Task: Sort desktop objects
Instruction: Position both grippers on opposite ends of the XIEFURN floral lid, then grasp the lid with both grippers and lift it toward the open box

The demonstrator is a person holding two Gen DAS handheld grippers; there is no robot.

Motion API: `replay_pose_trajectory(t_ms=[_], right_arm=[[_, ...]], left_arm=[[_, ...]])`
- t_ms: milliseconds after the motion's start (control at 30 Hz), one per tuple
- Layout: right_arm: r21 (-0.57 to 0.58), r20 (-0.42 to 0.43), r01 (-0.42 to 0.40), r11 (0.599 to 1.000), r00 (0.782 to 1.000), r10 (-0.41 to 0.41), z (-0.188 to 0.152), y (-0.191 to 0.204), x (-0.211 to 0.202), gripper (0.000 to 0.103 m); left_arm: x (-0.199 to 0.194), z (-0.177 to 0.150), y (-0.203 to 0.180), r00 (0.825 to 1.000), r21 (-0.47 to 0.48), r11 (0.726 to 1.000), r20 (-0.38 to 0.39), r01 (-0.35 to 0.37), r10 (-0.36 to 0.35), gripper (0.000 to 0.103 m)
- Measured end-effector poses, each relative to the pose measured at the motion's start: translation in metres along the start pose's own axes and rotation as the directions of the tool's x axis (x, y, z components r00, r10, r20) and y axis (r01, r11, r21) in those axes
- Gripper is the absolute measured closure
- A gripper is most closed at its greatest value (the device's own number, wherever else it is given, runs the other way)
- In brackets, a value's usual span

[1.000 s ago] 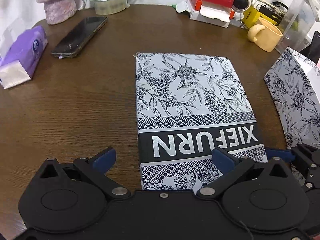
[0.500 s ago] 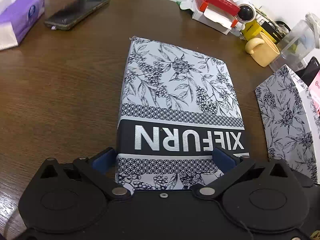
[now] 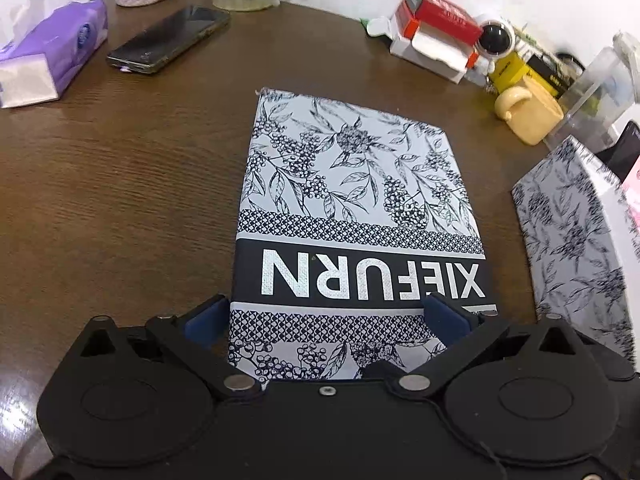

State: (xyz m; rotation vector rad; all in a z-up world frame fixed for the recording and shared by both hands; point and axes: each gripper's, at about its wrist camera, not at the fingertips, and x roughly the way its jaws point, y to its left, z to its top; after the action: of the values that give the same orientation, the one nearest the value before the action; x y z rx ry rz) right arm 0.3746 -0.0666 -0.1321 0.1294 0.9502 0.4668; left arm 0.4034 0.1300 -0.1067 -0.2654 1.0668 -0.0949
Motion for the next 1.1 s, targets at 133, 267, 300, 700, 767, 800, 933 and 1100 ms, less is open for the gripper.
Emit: replay_pose_trajectory(t_ms=[133, 267, 300, 700, 767, 800, 933, 1100], right_arm=[[-0.022, 0.022, -0.022, 1.000, 1.000, 0.022, -0.002, 0.008, -0.019, 0.000], [-0.051, 0.039, -0.044, 0.998, 0.998, 0.046, -0.011, 0.019, -0.041, 0.000], [-0.057, 0.041, -0.051, 0.997, 0.998, 0.053, -0.015, 0.022, -0.047, 0.000], [-0.144, 0.075, -0.102, 0.984, 0.991, 0.114, -0.075, 0.045, -0.143, 0.000], [-0.159, 0.080, -0.106, 0.982, 0.990, 0.119, -0.085, 0.047, -0.159, 0.000], [-0.165, 0.084, -0.107, 0.980, 0.989, 0.122, -0.091, 0.047, -0.167, 0.000], [-0.183, 0.103, -0.111, 0.977, 0.986, 0.131, -0.111, 0.048, -0.198, 0.000], [-0.190, 0.116, -0.114, 0.975, 0.984, 0.137, -0.134, 0.048, -0.229, 0.000]], left_arm=[[-0.021, -0.007, -0.003, 0.999, -0.012, 1.000, 0.034, -0.010, 0.010, 0.000], [-0.048, -0.024, -0.009, 0.997, -0.024, 0.999, 0.072, -0.028, 0.030, 0.000], [-0.055, -0.029, -0.011, 0.996, -0.028, 0.999, 0.080, -0.035, 0.037, 0.000], [-0.142, -0.115, -0.044, 0.982, -0.105, 0.992, 0.170, -0.071, 0.088, 0.000], [-0.154, -0.128, -0.050, 0.978, -0.112, 0.991, 0.184, -0.076, 0.096, 0.000], [-0.161, -0.136, -0.054, 0.977, -0.116, 0.990, 0.191, -0.077, 0.098, 0.000], [-0.184, -0.162, -0.072, 0.970, -0.125, 0.989, 0.219, -0.079, 0.105, 0.000], [-0.206, -0.191, -0.090, 0.964, -0.124, 0.988, 0.240, -0.090, 0.118, 0.000]])
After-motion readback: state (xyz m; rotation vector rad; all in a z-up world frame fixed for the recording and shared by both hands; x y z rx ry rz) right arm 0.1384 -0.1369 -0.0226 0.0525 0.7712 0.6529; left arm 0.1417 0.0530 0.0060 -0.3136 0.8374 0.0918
